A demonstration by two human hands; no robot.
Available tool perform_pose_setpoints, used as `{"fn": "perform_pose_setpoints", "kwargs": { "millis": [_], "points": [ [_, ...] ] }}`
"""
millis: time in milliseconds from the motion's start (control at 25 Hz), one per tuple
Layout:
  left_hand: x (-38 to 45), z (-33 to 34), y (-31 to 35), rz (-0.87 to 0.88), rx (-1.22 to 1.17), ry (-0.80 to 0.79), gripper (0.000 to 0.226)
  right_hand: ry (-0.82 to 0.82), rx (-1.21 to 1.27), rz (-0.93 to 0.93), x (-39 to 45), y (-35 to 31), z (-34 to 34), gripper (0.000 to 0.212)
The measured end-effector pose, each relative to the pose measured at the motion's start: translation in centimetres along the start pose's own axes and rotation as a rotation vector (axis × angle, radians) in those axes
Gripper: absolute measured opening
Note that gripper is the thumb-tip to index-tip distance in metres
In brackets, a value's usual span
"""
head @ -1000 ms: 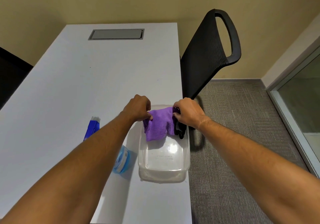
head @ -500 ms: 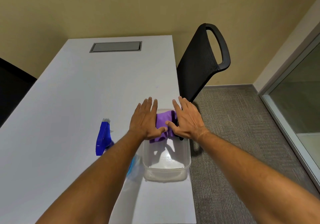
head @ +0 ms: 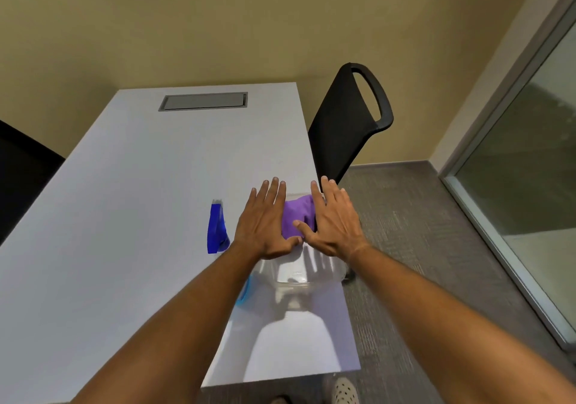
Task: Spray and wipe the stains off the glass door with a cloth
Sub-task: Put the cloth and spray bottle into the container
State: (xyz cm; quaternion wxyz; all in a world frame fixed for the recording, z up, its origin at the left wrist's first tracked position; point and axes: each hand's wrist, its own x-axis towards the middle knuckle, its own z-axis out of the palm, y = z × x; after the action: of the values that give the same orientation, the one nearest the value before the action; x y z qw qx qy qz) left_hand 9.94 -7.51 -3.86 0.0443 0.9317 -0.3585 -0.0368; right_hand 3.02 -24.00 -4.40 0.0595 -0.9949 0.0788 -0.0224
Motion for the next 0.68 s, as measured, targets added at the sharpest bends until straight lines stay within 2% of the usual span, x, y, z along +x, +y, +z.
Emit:
{"fn": "perform_pose_setpoints", "kwargs": {
  "millis": [80, 200, 440, 680],
  "points": [
    [-0.9, -0.2, 0.1, 0.017, -0.033, 0.027, 0.134, 0.003, 0.006, 0.007, -0.8, -0.6, -0.4, 0.098],
    [-2.2, -0.3, 0.5, 0.028, -0.072, 0.051, 0.132, 0.019, 0.013, 0.006, -2.3, -1.3, -0.9, 0.098],
    [-5.7, -0.1, 1.9, 0.041, -0.155, 0.084, 0.121, 0.046, 0.043, -0.024, -5.7, -1.9, -1.6, 0.112],
    [-11.1, -0.6, 4.3, 0.038, -0.147, 0.145, 0.104, 0.121, 0.087, -0.051, -10.5, -2.6, -2.5, 0.104]
  ]
}}
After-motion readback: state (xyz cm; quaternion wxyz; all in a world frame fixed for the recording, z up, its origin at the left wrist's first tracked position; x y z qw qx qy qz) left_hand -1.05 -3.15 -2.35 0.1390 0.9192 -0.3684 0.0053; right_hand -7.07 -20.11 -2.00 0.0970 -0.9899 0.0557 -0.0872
